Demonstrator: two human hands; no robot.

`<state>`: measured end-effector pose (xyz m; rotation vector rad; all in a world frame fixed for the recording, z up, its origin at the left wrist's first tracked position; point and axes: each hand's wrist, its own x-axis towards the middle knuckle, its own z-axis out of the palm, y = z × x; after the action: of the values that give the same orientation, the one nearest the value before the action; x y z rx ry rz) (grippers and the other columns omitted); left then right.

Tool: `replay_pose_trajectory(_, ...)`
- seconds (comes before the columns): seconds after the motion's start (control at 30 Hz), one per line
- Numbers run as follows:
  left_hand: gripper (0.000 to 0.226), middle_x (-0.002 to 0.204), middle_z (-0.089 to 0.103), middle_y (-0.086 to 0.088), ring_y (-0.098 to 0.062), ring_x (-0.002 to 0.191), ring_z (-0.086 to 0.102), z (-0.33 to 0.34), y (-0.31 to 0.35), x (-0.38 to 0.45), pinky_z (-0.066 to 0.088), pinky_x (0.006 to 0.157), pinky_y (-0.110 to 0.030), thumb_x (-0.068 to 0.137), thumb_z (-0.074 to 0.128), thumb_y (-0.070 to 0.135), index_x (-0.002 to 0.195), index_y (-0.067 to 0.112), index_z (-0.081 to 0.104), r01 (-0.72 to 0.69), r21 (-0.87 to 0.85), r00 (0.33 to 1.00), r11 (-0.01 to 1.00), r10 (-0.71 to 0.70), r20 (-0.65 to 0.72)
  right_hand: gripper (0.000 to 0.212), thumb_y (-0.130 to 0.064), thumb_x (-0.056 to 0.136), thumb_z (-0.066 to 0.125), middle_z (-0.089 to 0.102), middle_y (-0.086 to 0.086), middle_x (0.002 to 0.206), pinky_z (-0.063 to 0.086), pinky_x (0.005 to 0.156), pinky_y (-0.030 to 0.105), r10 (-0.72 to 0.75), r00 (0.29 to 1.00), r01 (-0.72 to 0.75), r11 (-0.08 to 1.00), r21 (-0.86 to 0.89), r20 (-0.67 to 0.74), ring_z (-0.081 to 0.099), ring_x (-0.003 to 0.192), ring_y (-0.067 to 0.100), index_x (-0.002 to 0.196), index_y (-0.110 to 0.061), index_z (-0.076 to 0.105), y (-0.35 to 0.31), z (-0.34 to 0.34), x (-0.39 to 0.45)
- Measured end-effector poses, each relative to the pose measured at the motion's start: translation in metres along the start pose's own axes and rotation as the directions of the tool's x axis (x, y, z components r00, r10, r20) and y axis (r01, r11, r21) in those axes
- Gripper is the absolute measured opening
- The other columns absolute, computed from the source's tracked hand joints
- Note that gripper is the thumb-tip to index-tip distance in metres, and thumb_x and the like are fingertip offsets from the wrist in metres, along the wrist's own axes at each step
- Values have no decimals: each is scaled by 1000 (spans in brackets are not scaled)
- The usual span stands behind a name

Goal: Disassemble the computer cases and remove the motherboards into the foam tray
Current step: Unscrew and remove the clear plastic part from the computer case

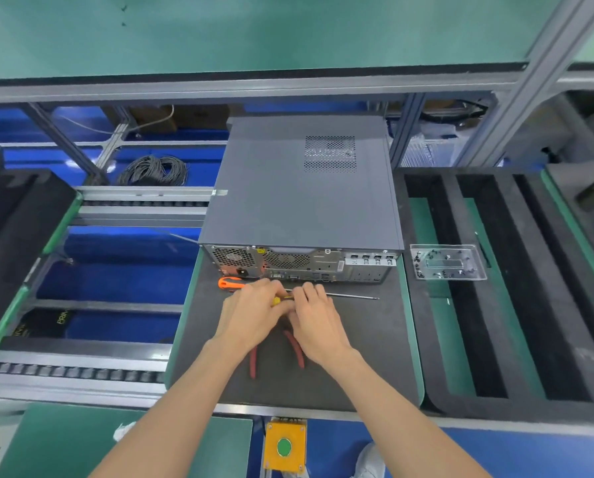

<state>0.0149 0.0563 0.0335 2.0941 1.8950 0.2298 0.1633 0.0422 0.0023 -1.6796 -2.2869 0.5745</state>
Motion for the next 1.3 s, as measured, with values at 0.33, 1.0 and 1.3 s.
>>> replay_pose_trajectory(0.33,12,87,76,8,-5,86,71,-20,6,18,54,82,-24,86,76,18,95,25,74,170,-831,959,530,-282,16,15,-27,106,43,55,-4,73,31,55,36,128,989,-146,929,341,73,49,63,21,115,-15,45,18,-13,-25)
replay_pose_trajectory(1.0,24,96,75,-9,-18,76,69,2,112,26,57,70,-26,95,61,-1,118,1,69,342,-923,921,-175,-131,366,39,-33,106,39,50,-15,61,32,39,19,580,808,-248,169,954,107,42,46,-1,72,-36,58,-17,-53,-53)
replay_pose_trajectory(1.3,23,90,74,-11,-17,71,68,0,125,21,58,68,-24,95,59,-4,115,0,69,352,-907,907,-230,-157,392,35,-41,102,39,47,-7,64,35,47,24,646,759,-301,235,924,82,41,55,11,78,-23,57,-15,-57,-57)
